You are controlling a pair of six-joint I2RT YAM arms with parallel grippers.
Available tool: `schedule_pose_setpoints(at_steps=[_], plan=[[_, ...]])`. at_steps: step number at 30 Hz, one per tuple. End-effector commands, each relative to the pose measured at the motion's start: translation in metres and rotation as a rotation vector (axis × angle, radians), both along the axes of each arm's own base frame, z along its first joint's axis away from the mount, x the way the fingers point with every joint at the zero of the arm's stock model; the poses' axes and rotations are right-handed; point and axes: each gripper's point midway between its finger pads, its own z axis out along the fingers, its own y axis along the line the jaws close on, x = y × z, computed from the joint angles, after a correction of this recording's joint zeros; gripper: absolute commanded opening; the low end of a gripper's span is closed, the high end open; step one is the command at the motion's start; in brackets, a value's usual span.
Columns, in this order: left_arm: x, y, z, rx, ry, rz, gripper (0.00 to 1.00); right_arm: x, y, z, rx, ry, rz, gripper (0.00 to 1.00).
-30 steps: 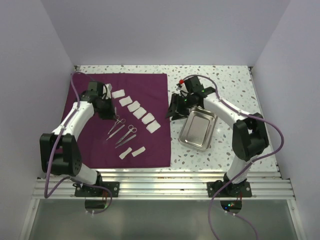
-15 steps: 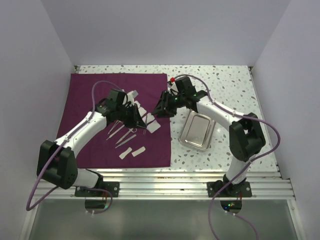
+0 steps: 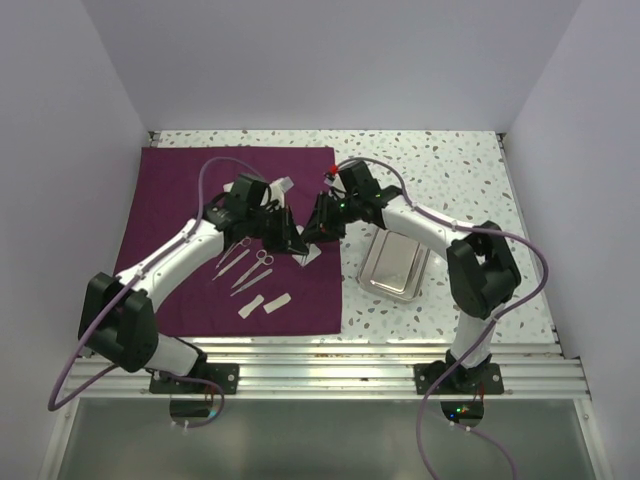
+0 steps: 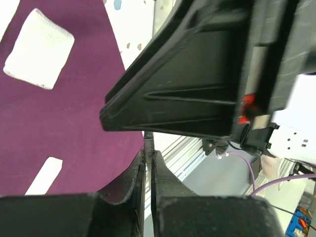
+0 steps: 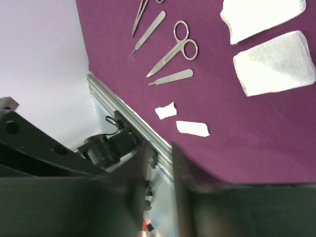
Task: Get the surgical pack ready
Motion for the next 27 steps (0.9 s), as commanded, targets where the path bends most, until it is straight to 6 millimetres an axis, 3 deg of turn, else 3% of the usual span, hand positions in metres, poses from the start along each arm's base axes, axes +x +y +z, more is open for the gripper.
schedule_pose_setpoints(at_steps=[1,4,6,7,8,10,13,14,17,20,24,27], plan=[[0.014,-0.010,0.017,-0.036,-0.054,-0.008,0.00,-0.004,0.002,0.001,0.004,0.010,0.013,0.19],[0.019,-0.009,0.012,-0.008,-0.051,-0.013,0.18,-0.005,-0.004,-0.005,-0.035,0.017,0.009,0.00],[0.025,-0.002,0.008,0.044,-0.062,-0.008,0.33,-0.006,-0.016,-0.012,-0.090,0.024,0.016,0.00],[0.029,0.003,0.007,0.064,-0.068,0.000,0.45,0.001,-0.025,-0.013,-0.136,0.005,-0.006,0.00],[0.036,0.019,0.005,0.108,-0.077,0.024,0.52,-0.006,-0.041,-0.021,-0.211,0.043,-0.010,0.00],[0.048,0.042,0.002,0.179,-0.108,0.062,0.63,0.011,-0.078,-0.032,-0.361,0.003,-0.046,0.00],[0.062,0.089,-0.004,0.267,-0.105,0.157,0.65,0.010,-0.146,-0.048,-0.550,0.053,-0.093,0.00],[0.069,0.114,-0.009,0.347,-0.120,0.195,0.65,0.010,-0.171,-0.053,-0.625,0.068,-0.120,0.00],[0.080,0.160,-0.022,0.572,-0.142,0.243,0.65,0.015,-0.238,-0.065,-0.741,0.107,-0.215,0.00],[0.087,0.177,-0.040,0.682,-0.122,0.227,0.64,0.012,-0.265,-0.080,-0.802,0.141,-0.241,0.00],[0.091,0.185,-0.072,0.748,-0.060,0.206,0.63,0.009,-0.270,-0.099,-0.812,0.182,-0.269,0.00],[0.097,0.190,-0.085,0.786,-0.050,0.200,0.60,0.011,-0.273,-0.107,-0.833,0.192,-0.273,0.01]])
